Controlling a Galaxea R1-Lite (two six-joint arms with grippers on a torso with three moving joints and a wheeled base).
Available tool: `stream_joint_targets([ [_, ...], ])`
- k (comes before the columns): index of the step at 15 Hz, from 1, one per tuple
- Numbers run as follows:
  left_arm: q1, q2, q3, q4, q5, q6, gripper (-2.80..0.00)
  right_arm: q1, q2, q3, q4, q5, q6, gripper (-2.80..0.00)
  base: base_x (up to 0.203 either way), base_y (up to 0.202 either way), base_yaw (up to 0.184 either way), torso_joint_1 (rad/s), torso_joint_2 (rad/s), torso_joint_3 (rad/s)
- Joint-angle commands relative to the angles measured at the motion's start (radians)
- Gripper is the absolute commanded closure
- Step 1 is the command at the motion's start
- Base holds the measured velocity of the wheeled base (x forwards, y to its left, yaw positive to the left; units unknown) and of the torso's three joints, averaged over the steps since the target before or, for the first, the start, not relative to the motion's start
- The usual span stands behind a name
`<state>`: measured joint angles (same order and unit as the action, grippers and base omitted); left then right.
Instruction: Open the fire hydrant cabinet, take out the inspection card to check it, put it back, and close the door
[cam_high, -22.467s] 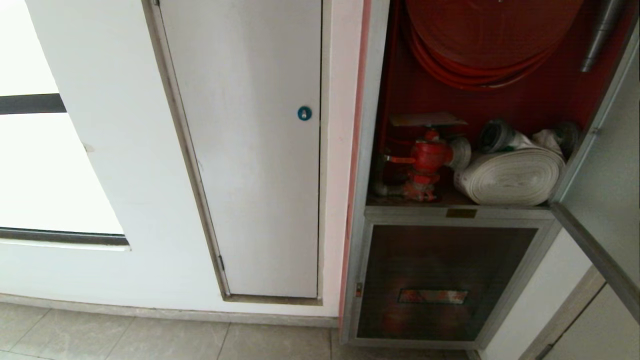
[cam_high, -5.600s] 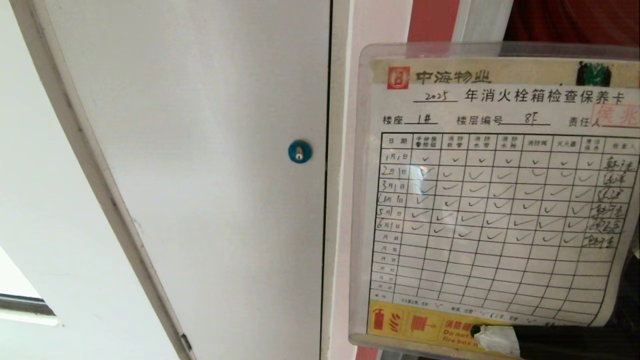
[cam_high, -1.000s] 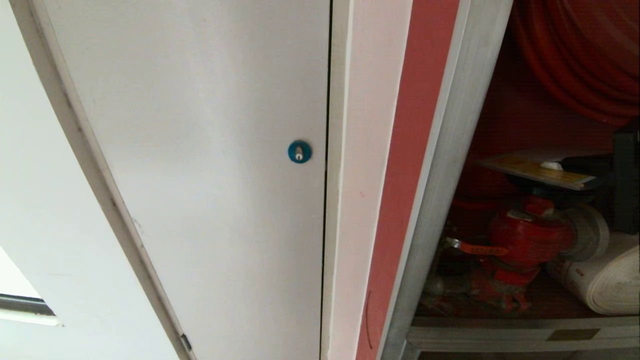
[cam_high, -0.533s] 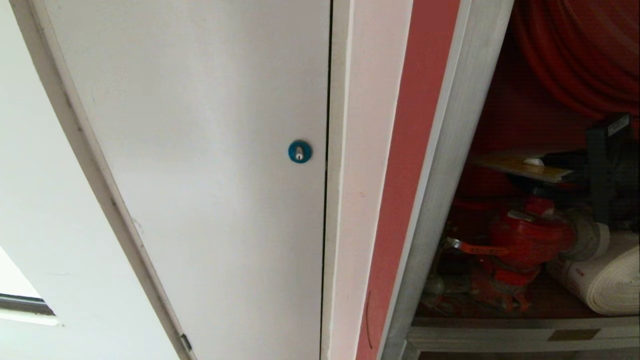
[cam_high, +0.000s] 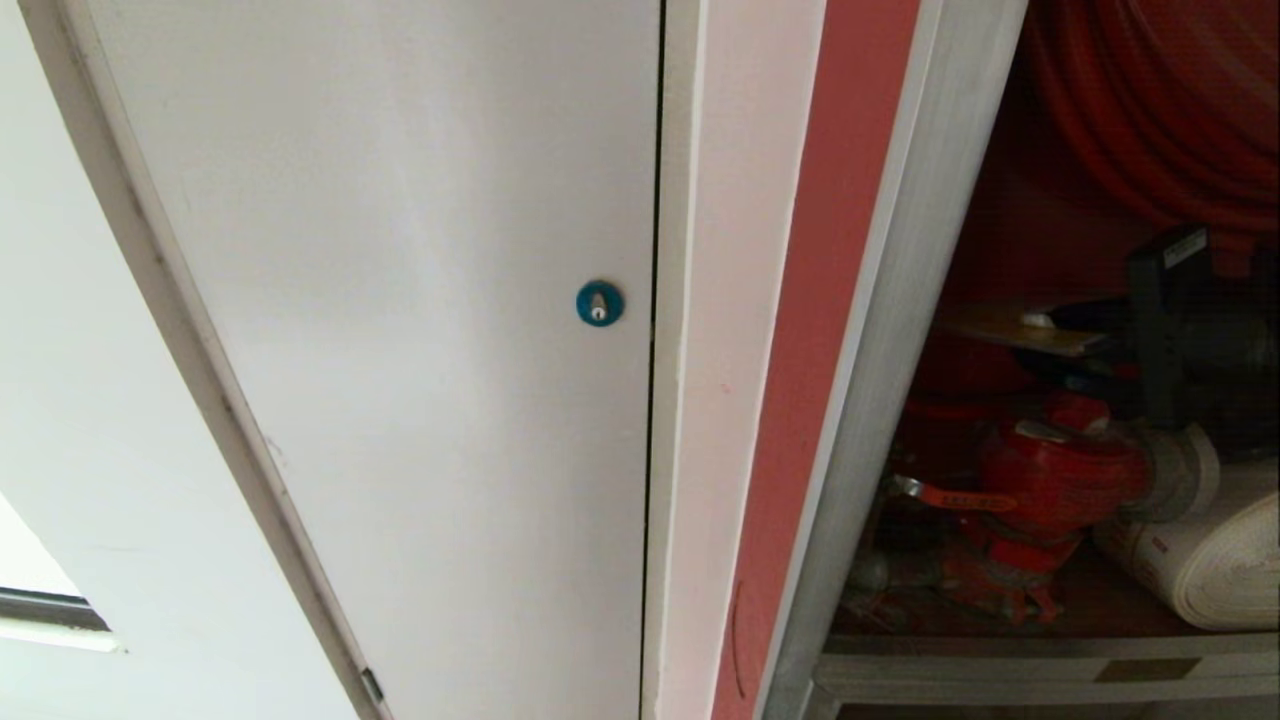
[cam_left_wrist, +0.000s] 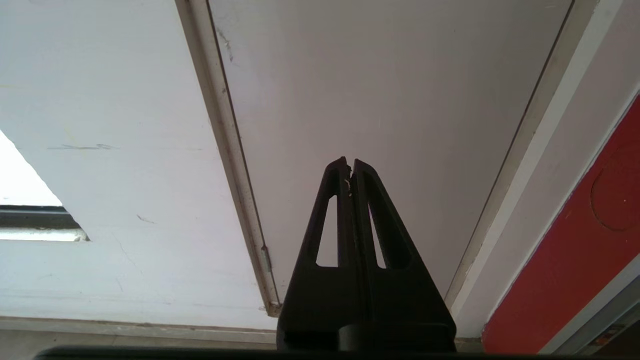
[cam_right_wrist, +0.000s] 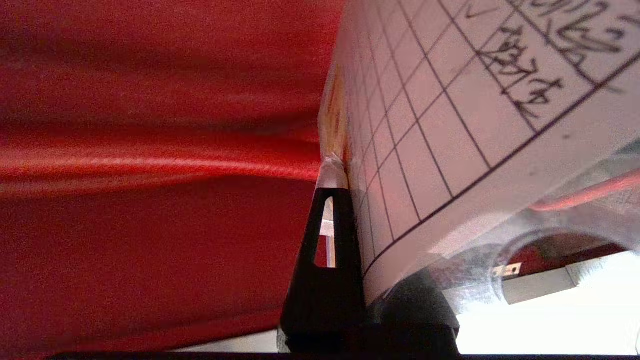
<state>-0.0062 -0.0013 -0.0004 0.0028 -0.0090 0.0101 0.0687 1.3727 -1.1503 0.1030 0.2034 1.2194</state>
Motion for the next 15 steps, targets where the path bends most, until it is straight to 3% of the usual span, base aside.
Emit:
stream_joint_targets([
  [1, 0.000, 0.001, 0.000, 0.000, 0.000, -0.001, 0.00, 0.000, 0.021, -0.007, 0.000, 0.003, 0.006, 0.00, 0.000, 0.000, 0.000, 0.000, 0.00, 0.000],
  [9, 0.000, 0.001, 0.000, 0.000, 0.000, 0.001, 0.00, 0.005, 0.049, -0.025, 0.000, 0.007, 0.008, 0.00, 0.000, 0.000, 0.000, 0.000, 0.00, 0.000],
  [10, 0.000, 0.000, 0.000, 0.000, 0.000, 0.000, 0.00, 0.005, 0.048, -0.025, 0.000, 0.005, 0.008, -2.80, 0.000, 0.000, 0.000, 0.000, 0.00, 0.000],
  [15, 0.000, 0.001, 0.000, 0.000, 0.000, -0.001, 0.00, 0.005, 0.028, -0.018, 0.009, 0.007, 0.006, -2.80, 0.000, 0.000, 0.000, 0.000, 0.00, 0.000],
])
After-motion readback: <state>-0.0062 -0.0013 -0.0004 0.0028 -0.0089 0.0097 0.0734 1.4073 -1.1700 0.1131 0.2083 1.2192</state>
